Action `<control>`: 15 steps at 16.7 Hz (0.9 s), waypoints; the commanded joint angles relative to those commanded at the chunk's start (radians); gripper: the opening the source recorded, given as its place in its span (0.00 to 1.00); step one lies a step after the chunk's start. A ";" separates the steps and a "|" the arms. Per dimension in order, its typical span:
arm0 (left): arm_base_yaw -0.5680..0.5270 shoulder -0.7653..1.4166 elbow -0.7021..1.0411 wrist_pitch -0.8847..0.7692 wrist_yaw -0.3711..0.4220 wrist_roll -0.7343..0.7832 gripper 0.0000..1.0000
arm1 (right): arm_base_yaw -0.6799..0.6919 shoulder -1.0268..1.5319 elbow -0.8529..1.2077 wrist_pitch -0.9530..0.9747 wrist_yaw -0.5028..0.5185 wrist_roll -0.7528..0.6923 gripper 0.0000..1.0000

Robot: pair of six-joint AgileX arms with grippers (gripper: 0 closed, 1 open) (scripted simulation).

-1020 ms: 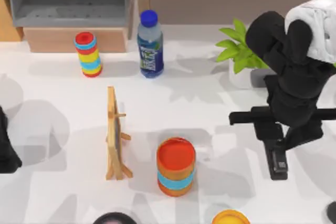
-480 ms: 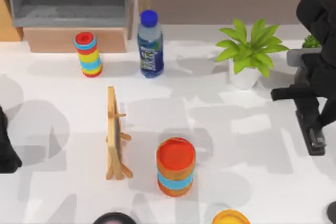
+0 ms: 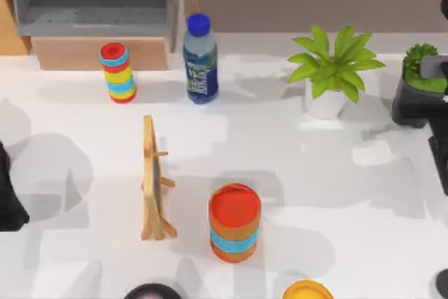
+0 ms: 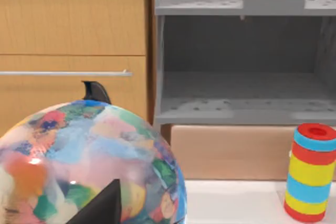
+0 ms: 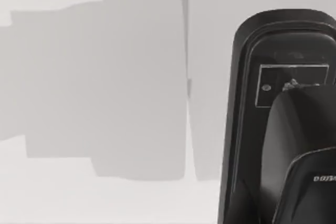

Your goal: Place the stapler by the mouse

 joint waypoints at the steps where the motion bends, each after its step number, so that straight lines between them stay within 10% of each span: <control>1: 0.000 0.000 0.000 0.000 0.000 0.000 1.00 | -0.003 0.001 0.001 0.000 0.000 -0.001 0.00; 15: 0.000 0.000 0.000 0.000 0.000 0.000 1.00 | 0.087 0.012 -0.045 -0.041 0.022 -0.090 0.00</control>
